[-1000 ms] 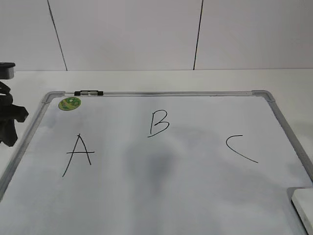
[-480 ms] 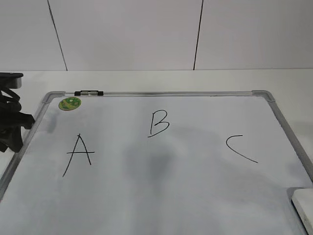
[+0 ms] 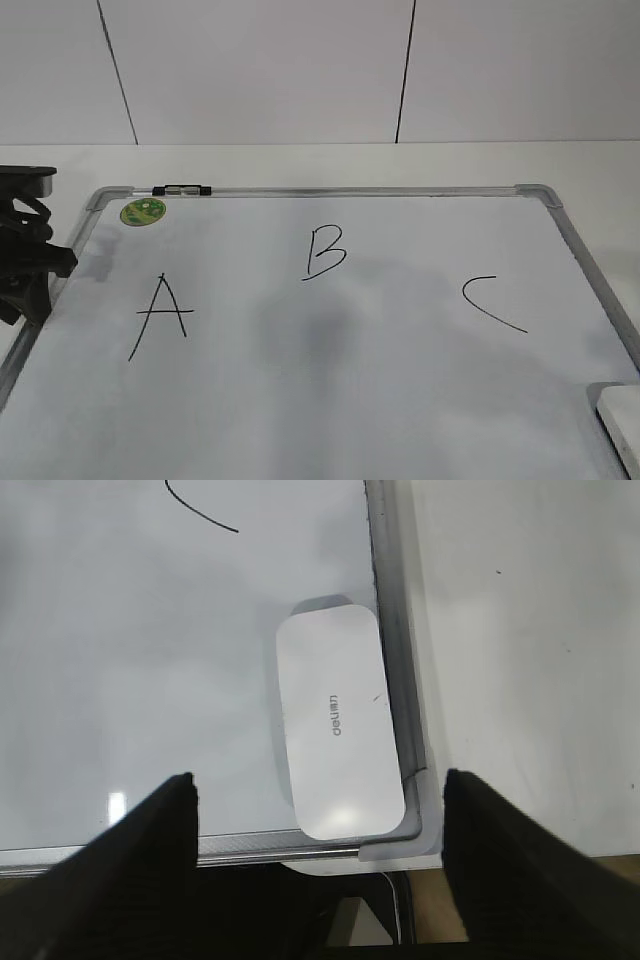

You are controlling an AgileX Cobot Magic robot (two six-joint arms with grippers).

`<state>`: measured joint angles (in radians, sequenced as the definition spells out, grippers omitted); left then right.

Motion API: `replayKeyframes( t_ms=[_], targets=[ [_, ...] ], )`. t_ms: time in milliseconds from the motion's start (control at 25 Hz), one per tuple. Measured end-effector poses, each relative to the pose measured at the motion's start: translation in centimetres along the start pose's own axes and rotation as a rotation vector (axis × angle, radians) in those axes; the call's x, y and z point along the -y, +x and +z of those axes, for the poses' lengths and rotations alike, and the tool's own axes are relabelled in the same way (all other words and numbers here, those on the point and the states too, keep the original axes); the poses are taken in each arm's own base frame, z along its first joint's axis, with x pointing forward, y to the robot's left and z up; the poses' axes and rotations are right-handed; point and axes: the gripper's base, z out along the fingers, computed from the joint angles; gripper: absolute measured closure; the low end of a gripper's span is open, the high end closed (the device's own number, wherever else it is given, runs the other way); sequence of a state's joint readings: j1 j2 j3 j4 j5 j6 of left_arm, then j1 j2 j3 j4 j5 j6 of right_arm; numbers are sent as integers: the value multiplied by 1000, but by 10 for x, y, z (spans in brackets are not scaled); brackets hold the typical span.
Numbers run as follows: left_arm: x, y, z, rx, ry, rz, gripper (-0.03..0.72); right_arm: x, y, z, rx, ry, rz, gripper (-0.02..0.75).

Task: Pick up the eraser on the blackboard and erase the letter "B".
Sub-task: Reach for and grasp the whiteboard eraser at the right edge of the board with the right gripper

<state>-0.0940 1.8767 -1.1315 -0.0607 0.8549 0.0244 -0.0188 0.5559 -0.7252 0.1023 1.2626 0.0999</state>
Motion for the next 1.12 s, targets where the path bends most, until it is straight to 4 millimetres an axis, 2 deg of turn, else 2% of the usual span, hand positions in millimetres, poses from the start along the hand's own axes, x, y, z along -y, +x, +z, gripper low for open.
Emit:
replayKeyframes(
  t_ms=[160,360,440,880,1120],
  targets=[
    [0,0,0,0,0,0,479,0,0,0,0,0,0,154],
    [0,-1,1,-2,1,-2,617,0,0,0,0,0,0,154],
    [1,-1,1,-2,7,-19,646,0,0,0,0,0,0,154],
    [1,-1,1,-4,10,-33,654,-1,-1,1,-6,-11,10,154],
    [1,-1,1,-4,14,-37,654,-1,-15,21,-125,12,6,154]
  ],
)
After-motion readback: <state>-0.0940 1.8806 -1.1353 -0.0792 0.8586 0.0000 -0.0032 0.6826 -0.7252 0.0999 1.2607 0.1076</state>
